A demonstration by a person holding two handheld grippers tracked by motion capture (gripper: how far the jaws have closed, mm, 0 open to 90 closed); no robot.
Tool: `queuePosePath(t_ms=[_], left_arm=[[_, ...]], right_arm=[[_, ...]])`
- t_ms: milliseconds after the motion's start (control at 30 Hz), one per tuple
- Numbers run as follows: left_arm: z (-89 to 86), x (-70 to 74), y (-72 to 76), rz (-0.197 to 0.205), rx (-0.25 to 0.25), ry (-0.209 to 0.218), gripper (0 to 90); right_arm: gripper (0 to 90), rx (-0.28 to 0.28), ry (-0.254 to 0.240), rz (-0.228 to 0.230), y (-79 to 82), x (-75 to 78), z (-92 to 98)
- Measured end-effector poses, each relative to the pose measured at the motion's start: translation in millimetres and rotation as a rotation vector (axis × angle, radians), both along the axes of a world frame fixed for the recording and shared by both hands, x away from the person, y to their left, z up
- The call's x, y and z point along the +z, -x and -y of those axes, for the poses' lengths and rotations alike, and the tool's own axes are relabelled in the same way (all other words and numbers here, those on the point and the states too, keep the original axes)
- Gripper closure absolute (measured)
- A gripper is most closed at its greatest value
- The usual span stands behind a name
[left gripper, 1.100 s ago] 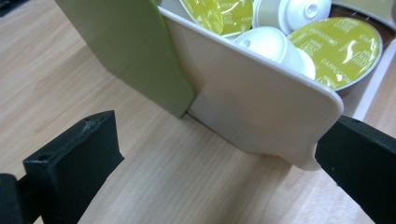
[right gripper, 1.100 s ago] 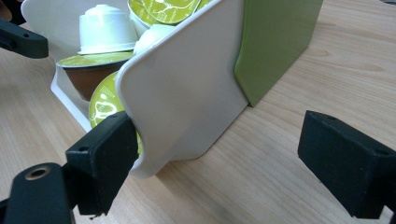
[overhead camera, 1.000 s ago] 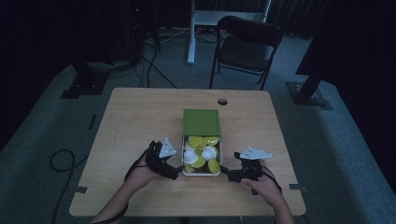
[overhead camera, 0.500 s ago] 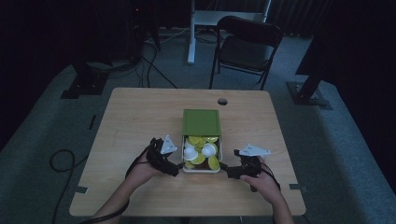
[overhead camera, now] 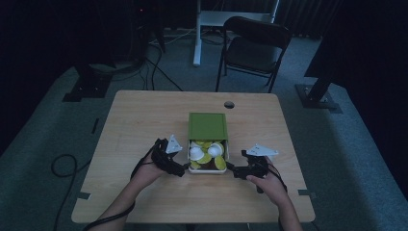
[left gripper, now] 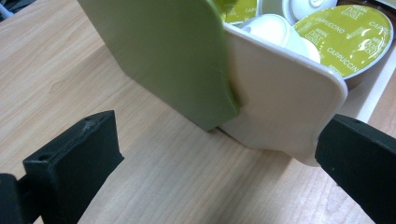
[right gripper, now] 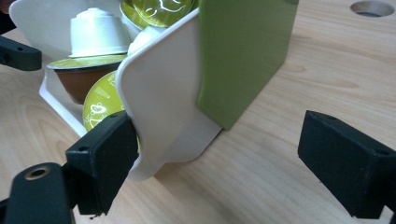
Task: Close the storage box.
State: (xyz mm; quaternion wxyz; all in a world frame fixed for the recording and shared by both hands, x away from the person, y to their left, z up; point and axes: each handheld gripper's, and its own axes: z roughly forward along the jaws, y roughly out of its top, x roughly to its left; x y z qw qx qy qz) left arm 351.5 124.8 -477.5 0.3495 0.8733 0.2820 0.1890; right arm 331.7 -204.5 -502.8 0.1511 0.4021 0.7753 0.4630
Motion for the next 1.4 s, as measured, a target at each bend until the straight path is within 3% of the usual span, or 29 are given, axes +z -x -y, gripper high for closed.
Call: queuePosePath(t_ms=[400, 1400], left_arm=[[-3.9, -1.8, -12.1, -0.02, 0.019, 0.022, 0.0], [1.3, 0.8, -32.7, 0.007, 0.067, 0.023, 0.0]], right_arm=[[11.8, -0.022, 0.01, -0.002, -12.0, 1.7, -2.6], [11.8, -0.081, -0.013, -0.025, -35.2, 0.4, -6.1]])
